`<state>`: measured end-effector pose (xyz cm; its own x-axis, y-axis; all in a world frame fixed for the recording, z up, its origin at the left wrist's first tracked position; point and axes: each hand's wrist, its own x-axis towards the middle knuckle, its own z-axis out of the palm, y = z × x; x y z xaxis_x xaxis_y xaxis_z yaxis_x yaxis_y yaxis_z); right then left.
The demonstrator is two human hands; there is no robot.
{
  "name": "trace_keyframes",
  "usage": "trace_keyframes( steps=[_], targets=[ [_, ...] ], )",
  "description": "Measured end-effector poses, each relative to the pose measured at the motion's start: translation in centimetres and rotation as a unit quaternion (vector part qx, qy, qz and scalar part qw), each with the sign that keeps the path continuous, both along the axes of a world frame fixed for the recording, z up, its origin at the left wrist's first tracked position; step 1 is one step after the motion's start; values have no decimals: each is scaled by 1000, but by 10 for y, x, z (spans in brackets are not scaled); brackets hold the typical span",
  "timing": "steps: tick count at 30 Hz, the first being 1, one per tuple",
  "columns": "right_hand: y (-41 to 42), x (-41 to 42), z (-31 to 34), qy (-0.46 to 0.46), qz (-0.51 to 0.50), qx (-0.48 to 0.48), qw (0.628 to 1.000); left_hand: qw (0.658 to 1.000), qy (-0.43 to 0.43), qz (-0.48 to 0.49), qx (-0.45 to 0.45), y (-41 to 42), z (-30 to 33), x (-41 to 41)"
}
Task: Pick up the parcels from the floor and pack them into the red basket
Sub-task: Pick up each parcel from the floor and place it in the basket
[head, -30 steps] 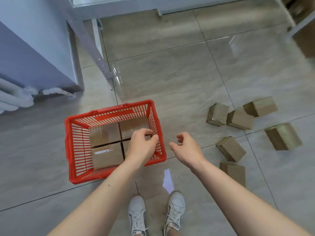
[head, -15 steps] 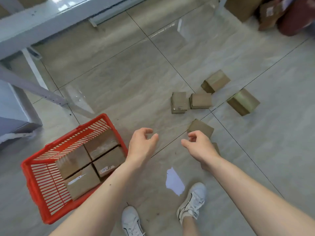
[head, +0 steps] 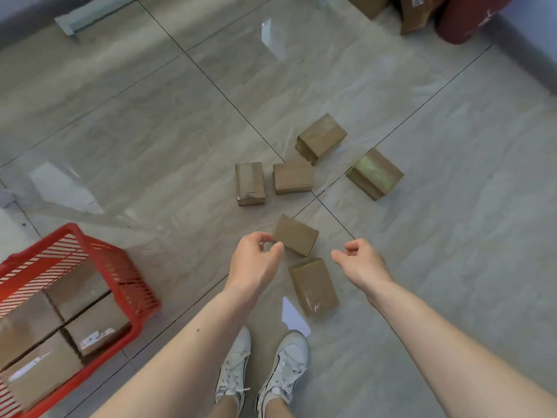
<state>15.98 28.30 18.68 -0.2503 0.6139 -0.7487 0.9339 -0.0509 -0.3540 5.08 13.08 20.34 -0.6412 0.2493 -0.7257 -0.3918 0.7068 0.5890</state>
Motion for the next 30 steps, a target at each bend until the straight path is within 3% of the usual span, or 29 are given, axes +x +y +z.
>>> trace_keyframes(
  steps=[12,22,26,30],
  targets=[
    [6,70,-155,-32,-80,-21,996,994,-28,-109,-4,46,-150,51],
    [-13,108,-266,-71,-78,-96,990,980,-59,-185,-38,47,-280,81],
    [-19,113,-288,-75,-137,-170,973,979,-90,-178,-40,45,-301,83],
    [-20,112,-288,-75,-144,-163,973,981,-80,-172,-38,44,-293,86]
  ],
)
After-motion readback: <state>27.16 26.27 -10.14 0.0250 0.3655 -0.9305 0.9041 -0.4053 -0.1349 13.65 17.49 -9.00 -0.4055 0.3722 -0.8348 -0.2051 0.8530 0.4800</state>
